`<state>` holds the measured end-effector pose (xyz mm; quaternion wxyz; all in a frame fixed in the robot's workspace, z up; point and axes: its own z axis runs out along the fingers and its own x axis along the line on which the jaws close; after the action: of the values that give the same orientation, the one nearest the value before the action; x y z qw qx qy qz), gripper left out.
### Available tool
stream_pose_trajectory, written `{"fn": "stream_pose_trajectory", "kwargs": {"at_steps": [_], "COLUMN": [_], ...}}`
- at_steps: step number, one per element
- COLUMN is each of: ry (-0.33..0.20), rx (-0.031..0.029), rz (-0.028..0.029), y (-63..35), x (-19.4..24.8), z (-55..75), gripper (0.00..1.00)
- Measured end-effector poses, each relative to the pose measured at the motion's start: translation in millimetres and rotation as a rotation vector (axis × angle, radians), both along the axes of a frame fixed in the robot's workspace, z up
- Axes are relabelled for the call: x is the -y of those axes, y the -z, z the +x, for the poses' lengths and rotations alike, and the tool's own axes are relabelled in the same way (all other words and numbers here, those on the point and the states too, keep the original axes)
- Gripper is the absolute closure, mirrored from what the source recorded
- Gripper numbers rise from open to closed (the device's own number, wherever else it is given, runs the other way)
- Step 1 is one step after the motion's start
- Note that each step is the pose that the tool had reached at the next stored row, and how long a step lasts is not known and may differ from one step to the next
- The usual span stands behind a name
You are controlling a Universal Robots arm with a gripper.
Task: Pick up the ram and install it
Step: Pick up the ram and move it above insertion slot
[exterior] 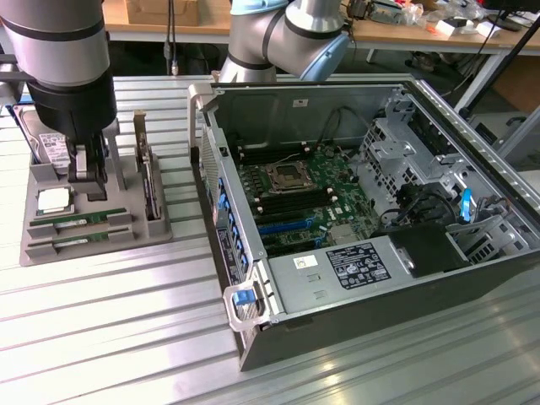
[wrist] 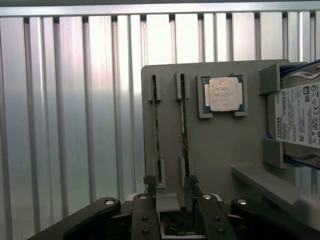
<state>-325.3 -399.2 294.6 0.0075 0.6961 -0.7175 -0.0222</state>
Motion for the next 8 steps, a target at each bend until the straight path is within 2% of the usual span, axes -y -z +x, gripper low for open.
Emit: {"fn": "stream_pose_trajectory", "kwargs": {"at_steps": [8], "ry": [-0.001], "rx": [-0.0001], "rz": [0.0], "y": [3.3], "x": [0.5], "z": [-1.3], "gripper": [0.64]}}
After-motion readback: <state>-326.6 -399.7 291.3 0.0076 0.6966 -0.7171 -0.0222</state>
